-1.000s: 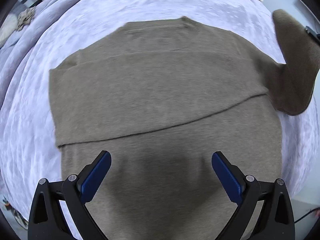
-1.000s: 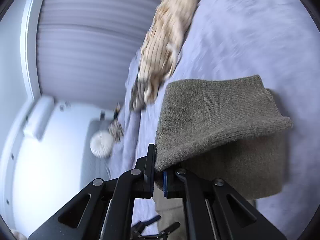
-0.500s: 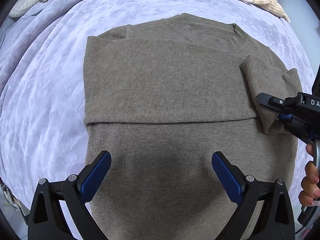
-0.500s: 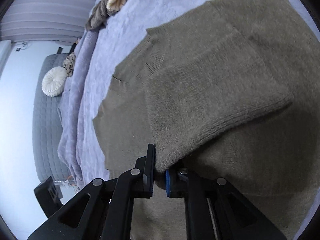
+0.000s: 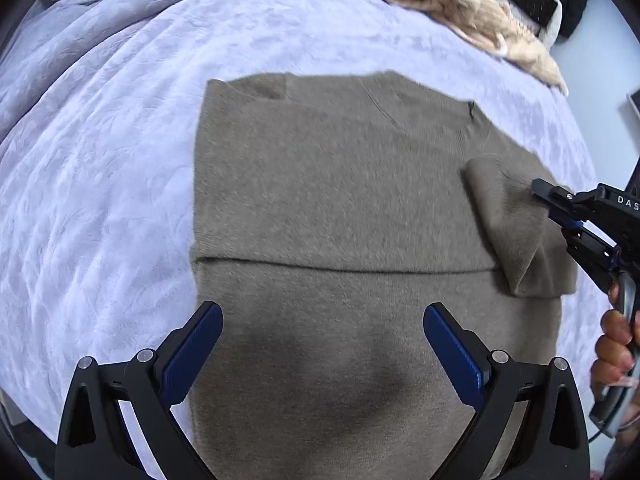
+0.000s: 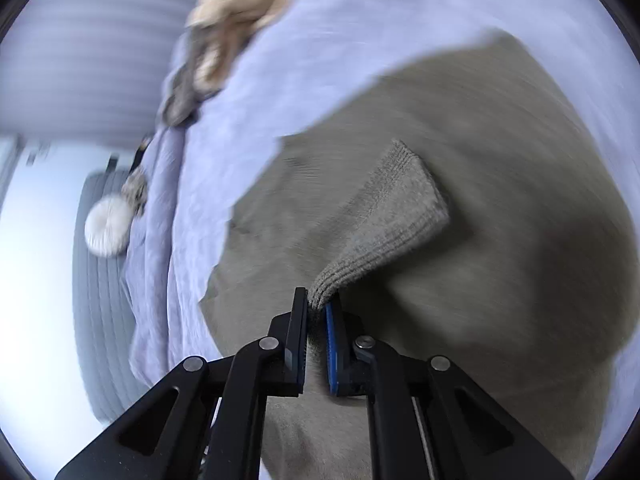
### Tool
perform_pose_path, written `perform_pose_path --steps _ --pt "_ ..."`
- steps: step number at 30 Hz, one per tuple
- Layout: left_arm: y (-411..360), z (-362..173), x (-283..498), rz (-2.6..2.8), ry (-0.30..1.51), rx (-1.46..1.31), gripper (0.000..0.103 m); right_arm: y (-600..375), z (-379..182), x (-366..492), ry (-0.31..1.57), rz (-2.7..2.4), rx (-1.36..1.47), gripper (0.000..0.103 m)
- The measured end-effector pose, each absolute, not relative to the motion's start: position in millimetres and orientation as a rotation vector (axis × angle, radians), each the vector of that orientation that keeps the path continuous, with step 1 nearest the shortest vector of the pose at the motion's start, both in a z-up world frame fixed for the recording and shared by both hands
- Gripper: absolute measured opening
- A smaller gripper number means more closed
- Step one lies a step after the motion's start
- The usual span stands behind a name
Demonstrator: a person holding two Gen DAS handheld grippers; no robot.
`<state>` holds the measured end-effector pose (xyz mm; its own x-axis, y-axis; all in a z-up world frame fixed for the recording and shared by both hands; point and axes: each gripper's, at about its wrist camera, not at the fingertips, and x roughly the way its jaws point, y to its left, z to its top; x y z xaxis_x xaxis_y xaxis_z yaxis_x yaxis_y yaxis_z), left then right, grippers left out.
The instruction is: Fold small clothes
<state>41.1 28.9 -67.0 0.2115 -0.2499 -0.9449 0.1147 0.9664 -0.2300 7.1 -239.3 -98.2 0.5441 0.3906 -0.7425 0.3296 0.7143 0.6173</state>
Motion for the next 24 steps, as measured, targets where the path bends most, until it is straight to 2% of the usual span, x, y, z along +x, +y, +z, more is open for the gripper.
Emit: perform_pose_path --steps 5,9,10,12,13,14,16,22,23,24 --pt "54 -61 51 -0.223 1.325 -0.158 0.101 -138 -92 43 1.119 0.209 0.384 0.009" --pt "64 -71 58 -0.237 1.333 -0.244 0.101 -100 -125 50 1.235 0.259 0.274 0.009" --pt "65 -73 61 -0.249 1.341 -0.27 0.101 -97 -133 50 1.273 0.264 0.27 0.013" --pt "55 -79 69 -0.278 1.353 -0.309 0.101 -95 -143 43 1.321 0.246 0.25 0.013" --pt "51 -81 72 -0.304 1.357 -0.333 0.101 -97 -142 39 1.31 0.249 0.254 0.018" --pt "44 -83 75 -0.332 1.36 -0.354 0.101 -102 -138 32 1.3 0.243 0.267 0.028" --pt "31 -90 84 -0.37 1.372 -0.386 0.101 -118 -128 19 1.277 0.226 0.331 0.041" --pt "10 -106 103 -0.382 1.416 -0.446 0.1 -210 -116 -37 1.204 0.075 0.625 0.041" --pt "10 -109 105 -0.369 1.423 -0.457 0.089 -234 -117 -53 1.183 0.022 0.707 0.041" --pt "11 -112 107 -0.361 1.436 -0.468 0.071 -251 -119 -64 1.162 -0.023 0.774 0.041"
